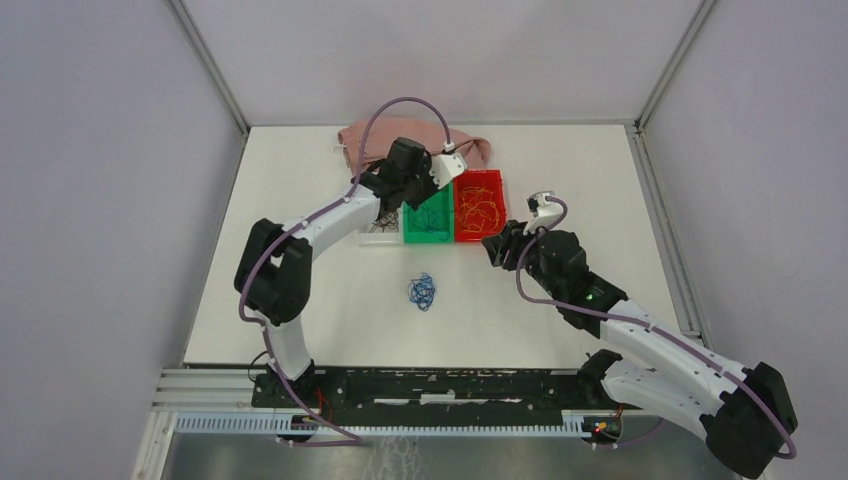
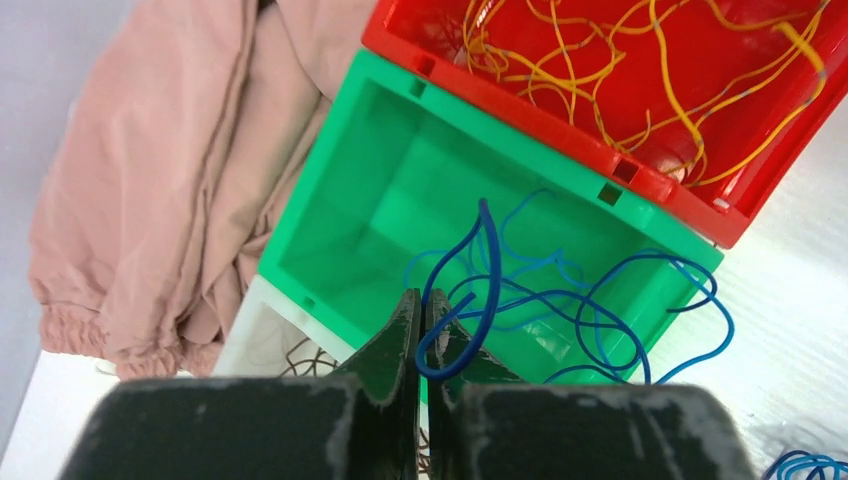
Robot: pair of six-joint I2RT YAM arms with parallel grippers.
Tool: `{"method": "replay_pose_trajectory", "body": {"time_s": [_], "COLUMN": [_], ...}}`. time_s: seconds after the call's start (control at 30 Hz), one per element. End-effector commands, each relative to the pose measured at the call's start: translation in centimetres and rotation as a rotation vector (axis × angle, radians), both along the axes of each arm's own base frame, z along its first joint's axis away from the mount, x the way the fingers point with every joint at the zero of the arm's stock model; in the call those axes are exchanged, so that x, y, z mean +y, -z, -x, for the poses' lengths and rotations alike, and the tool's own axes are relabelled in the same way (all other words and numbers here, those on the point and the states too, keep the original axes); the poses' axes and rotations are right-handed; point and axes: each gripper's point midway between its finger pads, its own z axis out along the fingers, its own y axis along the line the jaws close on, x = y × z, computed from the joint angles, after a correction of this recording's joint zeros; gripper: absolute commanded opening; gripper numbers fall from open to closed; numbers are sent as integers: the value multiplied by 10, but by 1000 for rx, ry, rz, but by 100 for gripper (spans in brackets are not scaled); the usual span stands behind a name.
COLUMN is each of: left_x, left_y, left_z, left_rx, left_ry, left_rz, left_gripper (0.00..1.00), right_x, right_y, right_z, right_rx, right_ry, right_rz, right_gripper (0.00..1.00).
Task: Untangle the cables
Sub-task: Place the cable in the bin.
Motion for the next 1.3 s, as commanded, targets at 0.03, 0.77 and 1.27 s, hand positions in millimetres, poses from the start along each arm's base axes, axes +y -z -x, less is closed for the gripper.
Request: {"method": "replay_pose_trajectory", "body": {"time_s": [0.03, 0.77, 1.27], "left_x": [0, 9, 57], "left_y": [7, -32, -117], "left_z": [-1, 33, 60], "left_rx": [11, 186, 316], "left_ry": [9, 186, 110], "left_rz": [-37, -47, 240], "left_gripper": [4, 61, 94], "right_x": [-6, 7, 103], "right_y": [-14, -8, 5], "right_z": [-3, -15, -128], "right_rx": [-32, 30, 62], "right_ry": [30, 5, -166], "right_rz": [-25, -18, 153], "right_gripper": [50, 51, 51]}}
